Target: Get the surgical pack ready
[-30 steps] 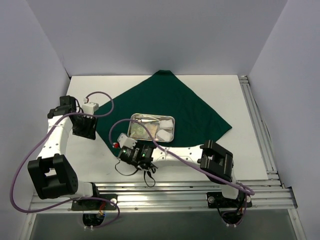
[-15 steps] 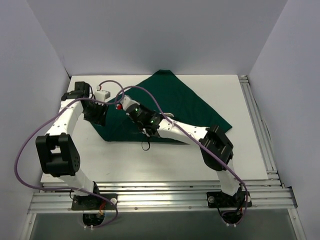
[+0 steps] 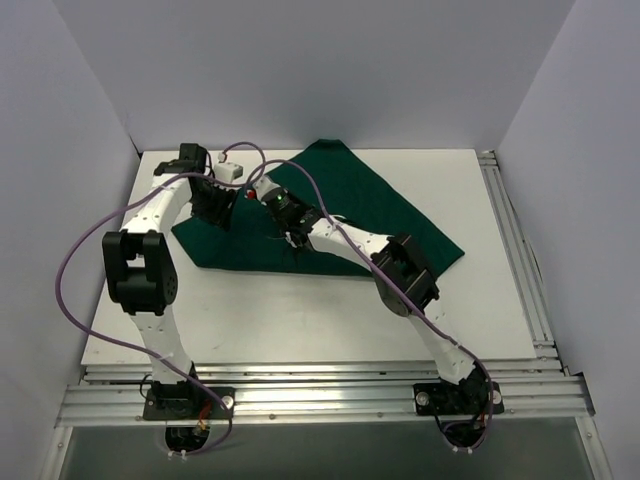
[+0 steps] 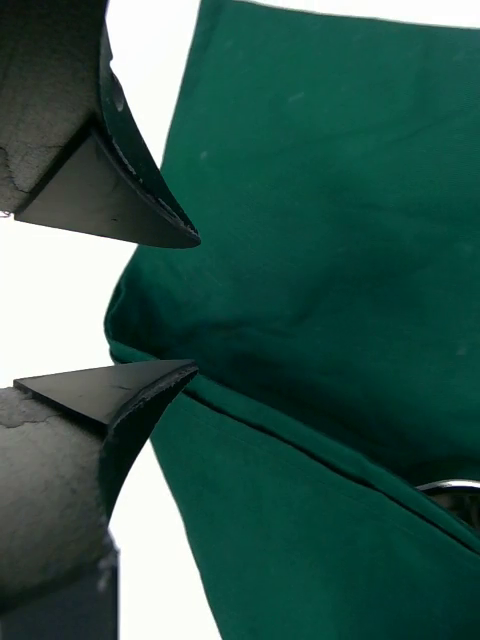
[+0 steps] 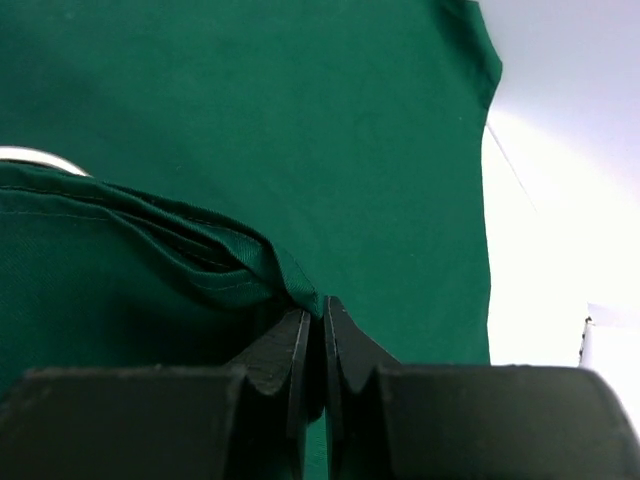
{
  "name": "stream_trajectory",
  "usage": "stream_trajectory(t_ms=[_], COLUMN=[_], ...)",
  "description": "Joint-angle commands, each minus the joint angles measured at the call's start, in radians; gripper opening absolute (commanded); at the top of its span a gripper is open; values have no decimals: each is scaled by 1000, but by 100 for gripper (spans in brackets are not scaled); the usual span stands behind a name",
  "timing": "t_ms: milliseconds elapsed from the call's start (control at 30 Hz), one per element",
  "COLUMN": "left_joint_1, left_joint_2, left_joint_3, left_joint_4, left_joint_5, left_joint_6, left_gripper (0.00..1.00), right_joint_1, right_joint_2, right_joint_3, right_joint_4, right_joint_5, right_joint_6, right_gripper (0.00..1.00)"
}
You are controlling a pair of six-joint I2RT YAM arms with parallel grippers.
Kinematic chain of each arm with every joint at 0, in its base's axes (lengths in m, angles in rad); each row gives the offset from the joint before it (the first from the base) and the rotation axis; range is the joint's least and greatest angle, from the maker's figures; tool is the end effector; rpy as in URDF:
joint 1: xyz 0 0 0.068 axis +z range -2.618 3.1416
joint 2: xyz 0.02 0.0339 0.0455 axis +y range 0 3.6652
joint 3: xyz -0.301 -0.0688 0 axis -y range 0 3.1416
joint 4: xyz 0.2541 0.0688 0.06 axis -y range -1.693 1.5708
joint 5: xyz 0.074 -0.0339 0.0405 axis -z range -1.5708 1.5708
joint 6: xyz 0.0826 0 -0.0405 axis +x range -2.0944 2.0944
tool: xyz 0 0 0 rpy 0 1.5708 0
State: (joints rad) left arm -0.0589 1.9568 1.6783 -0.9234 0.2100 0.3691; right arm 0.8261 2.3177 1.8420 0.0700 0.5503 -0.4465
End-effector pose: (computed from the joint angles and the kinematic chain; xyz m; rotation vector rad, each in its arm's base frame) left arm 0.4481 -0.0437 0.2358 0.6342 2.6646 -0.2062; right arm 0.4456 0.4197 0.2144 -0.8413 1.7309 -0.2894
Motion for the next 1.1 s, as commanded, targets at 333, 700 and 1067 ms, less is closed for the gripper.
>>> stream_trajectory(t_ms=[333, 700, 1067], left_joint_1=[-53, -113, -142], left_joint_2=[116, 175, 249], left_joint_3=[198, 316, 396], left_joint_4=[8, 11, 35], left_joint_5=[26, 60, 77], left_joint_6=[50, 56, 50], left_gripper=[57, 63, 72], right_joint_1=[-142, -360, -409], right_joint_2=[94, 37, 69], right_joint_3=[161, 281, 275], right_joint_4=[-21, -159, -105], right_joint_5=[-59, -479, -845], right_joint_6=[149, 557, 551], right_gripper=[58, 70, 77])
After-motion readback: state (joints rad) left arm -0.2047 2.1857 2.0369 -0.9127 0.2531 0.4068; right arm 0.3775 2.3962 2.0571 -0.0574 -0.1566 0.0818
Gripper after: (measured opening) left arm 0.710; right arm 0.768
